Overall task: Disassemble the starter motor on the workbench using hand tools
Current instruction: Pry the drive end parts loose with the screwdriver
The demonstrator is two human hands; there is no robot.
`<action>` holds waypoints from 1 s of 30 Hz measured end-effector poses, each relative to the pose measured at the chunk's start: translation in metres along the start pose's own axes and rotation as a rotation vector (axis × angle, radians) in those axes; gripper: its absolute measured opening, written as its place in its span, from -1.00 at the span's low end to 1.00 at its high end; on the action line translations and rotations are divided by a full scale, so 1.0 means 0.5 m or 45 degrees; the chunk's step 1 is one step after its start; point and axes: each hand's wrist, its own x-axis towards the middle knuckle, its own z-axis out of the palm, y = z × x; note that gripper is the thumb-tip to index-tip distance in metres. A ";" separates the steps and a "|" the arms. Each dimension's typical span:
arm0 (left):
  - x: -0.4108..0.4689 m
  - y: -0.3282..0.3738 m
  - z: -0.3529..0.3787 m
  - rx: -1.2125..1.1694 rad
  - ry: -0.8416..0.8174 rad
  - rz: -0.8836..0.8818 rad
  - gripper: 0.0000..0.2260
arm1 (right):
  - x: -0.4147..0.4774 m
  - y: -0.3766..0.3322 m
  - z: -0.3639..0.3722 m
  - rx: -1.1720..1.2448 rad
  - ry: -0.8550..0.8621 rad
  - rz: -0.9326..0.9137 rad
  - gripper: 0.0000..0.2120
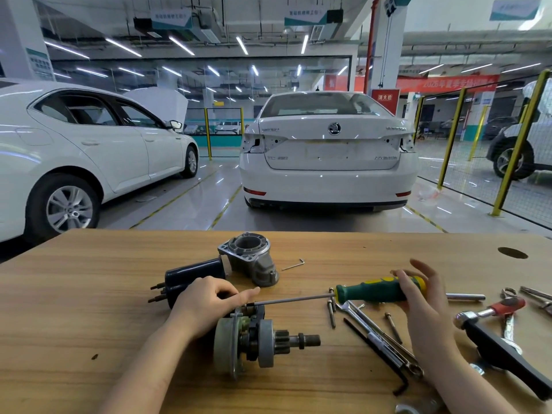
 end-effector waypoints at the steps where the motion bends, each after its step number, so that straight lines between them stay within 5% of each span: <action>1: 0.000 0.000 0.000 -0.005 -0.001 0.001 -0.39 | 0.000 0.000 0.001 0.034 -0.021 0.006 -0.78; 19: 0.005 -0.011 0.004 0.044 0.002 0.026 -0.74 | -0.007 -0.003 0.004 0.044 -0.092 -0.015 -0.73; 30: -0.003 -0.015 0.001 -0.140 0.057 0.027 -0.51 | -0.009 0.004 0.001 -0.069 -0.166 -0.061 -0.76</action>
